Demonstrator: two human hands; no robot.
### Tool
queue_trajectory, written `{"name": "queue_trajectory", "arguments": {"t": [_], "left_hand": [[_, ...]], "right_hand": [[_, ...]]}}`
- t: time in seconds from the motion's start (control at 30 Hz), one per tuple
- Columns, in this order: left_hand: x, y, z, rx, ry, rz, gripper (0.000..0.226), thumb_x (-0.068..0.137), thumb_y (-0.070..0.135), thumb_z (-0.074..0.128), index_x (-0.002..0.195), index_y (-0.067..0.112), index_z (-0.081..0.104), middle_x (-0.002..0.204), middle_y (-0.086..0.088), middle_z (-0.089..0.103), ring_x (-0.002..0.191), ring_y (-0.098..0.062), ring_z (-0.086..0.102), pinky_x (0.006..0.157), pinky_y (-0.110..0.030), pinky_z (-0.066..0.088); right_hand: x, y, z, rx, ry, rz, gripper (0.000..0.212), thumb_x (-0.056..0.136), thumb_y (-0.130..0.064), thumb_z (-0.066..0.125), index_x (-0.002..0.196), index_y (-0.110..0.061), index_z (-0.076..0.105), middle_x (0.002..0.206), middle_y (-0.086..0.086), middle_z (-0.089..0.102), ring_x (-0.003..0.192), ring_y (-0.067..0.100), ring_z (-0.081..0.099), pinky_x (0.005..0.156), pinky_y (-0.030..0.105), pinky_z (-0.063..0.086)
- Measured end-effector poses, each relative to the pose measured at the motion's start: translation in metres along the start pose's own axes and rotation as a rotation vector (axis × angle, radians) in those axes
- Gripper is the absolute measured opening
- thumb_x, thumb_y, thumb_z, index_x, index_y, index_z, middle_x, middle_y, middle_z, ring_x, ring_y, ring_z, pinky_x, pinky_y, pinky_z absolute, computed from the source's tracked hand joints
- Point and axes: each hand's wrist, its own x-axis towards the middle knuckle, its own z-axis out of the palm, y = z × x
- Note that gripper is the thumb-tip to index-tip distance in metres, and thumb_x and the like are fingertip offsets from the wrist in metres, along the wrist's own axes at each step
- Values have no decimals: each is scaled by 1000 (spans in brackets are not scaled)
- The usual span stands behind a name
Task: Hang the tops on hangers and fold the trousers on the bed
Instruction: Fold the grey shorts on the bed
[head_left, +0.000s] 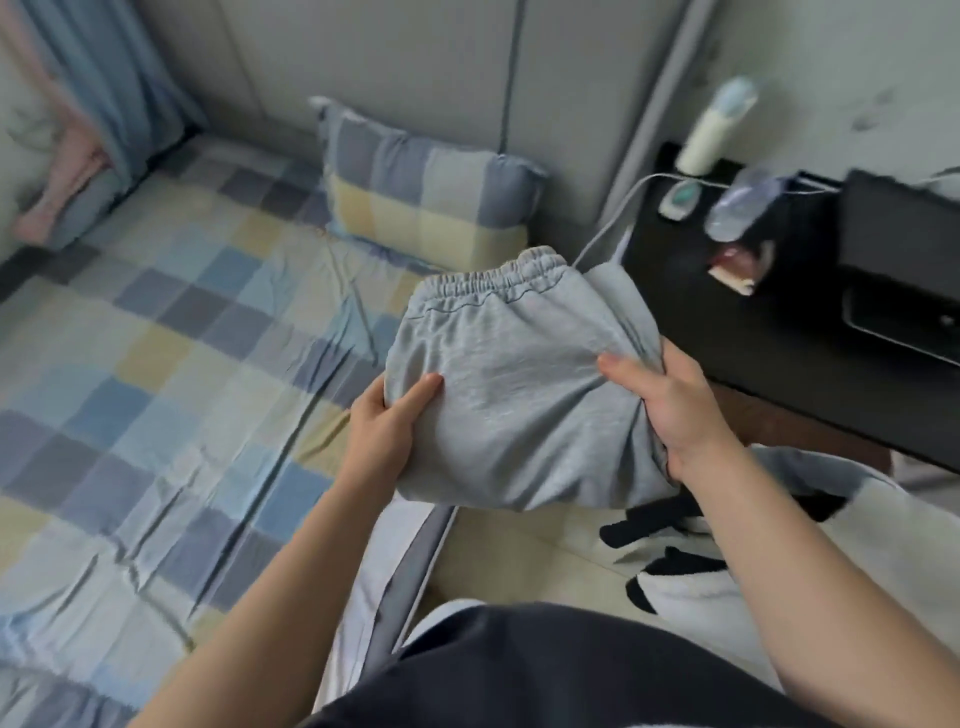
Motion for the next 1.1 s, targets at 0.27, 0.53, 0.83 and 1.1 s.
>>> {"name": "queue_trajectory", "arguments": {"t": [0.27,0.53,0.83,1.1], "left_hand": [[-77,27,197,110,-297,194,16,86,32,79,99,25,76,98,8,78,98,-13,73,84,-32,55],[-190,12,402,214,-638,326,10,89,26,77,98,23,74,95,7,77,88,-7,72,73,-21,55],[-318,-24,582,428,-1155,319,19,92,28,74,110,25,71,102,8,77,93,-9,74,77,-24,57],[-397,-102,717,748,-1426,372,23,87,39,75,108,35,66,96,16,72,86,-2,67,72,-21,51]], "right_hand": [[-93,-35,-206,86,312,-159,27,89,-5,68,115,-10,67,107,6,76,99,22,74,76,31,57],[-203,-29,-406,189,621,-255,34,81,-8,69,115,-10,69,108,10,76,100,28,73,82,36,54],[-345,14,-539,435,1098,-196,28,82,-10,74,110,-13,71,106,12,76,99,34,73,89,48,56],[-407,73,-613,565,1436,-155,25,84,-14,76,108,-15,71,102,8,77,94,30,75,91,51,57]]}}
